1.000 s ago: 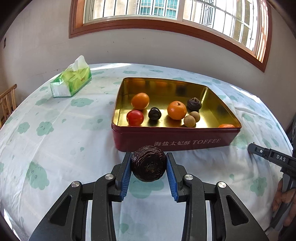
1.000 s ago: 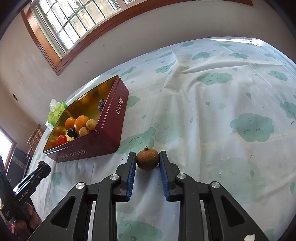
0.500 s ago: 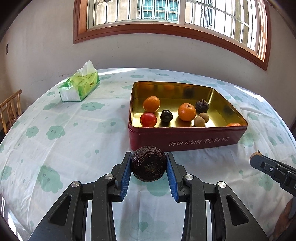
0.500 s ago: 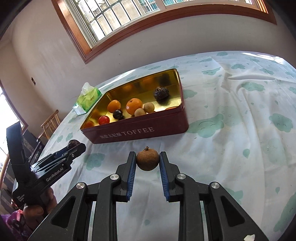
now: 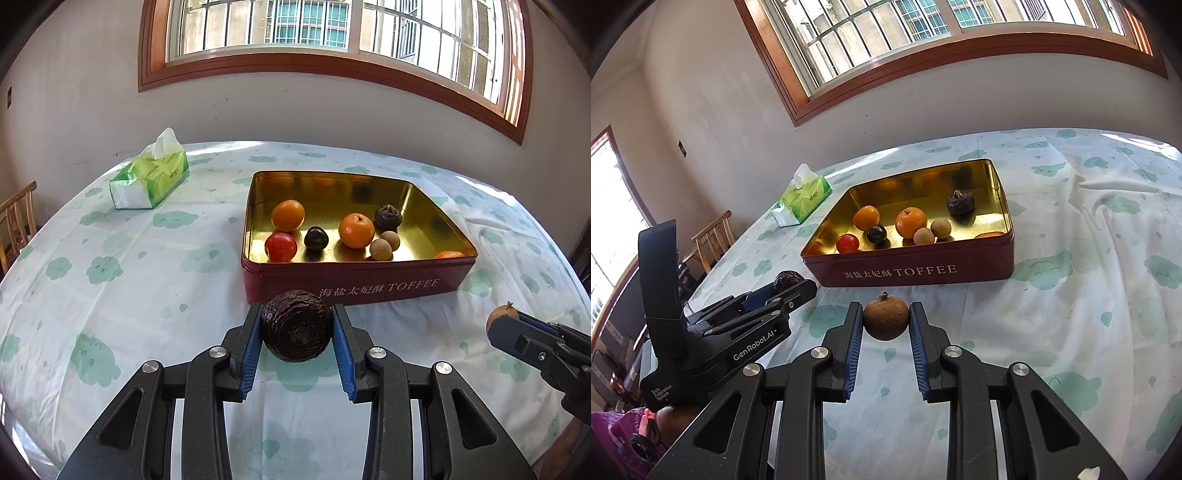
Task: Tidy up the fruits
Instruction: 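Lift and carry the dried fruit and brown fruit over the tin with both grippers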
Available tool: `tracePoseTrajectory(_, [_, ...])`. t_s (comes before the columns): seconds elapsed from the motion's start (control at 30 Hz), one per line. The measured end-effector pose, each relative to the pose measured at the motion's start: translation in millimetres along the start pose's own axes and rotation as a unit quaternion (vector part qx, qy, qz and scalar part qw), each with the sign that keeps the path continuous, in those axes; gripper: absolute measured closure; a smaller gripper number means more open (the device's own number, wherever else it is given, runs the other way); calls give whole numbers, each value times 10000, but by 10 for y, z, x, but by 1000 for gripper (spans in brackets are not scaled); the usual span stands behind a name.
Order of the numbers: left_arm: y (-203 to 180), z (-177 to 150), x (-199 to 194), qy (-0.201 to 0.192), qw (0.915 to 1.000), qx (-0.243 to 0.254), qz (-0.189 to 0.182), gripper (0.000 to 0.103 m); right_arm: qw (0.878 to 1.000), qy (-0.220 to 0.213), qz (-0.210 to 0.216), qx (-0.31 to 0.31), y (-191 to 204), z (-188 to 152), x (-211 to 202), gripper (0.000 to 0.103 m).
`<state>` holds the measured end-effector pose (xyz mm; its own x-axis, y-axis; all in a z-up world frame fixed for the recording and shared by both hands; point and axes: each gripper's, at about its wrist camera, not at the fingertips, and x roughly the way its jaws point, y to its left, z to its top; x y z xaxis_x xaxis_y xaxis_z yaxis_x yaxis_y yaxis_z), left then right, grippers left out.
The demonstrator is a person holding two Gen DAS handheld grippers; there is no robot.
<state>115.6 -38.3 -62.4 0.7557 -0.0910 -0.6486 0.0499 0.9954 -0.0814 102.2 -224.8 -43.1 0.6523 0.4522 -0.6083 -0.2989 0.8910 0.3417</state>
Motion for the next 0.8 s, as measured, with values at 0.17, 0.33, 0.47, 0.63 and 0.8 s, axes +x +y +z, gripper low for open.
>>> tracePoseTrajectory(0.17, [-7,24,-27,-26,10000,-11,-38,66,10000,-18,2,-51,22,-2,-13,79])
tracePoseTrajectory(0.33, [-24,54,-63,-81,10000,7,-51,66,9999,-81,3,-129,54,25,-48,79])
tracePoseTrajectory(0.47, [-31,78,-84,-115,9999,27,-60,66,9998,-118,15,-158,74,61,-68,79])
tracePoseTrajectory(0.63, [-43,102,-88,-126,9999,50,-59,66,9997,-157,16,-168,81,91,-87,79])
tracePoseTrajectory(0.8, [-45,142,-74,-139,9999,74,-54,66,9996,-187,11,-190,82,137,-85,79])
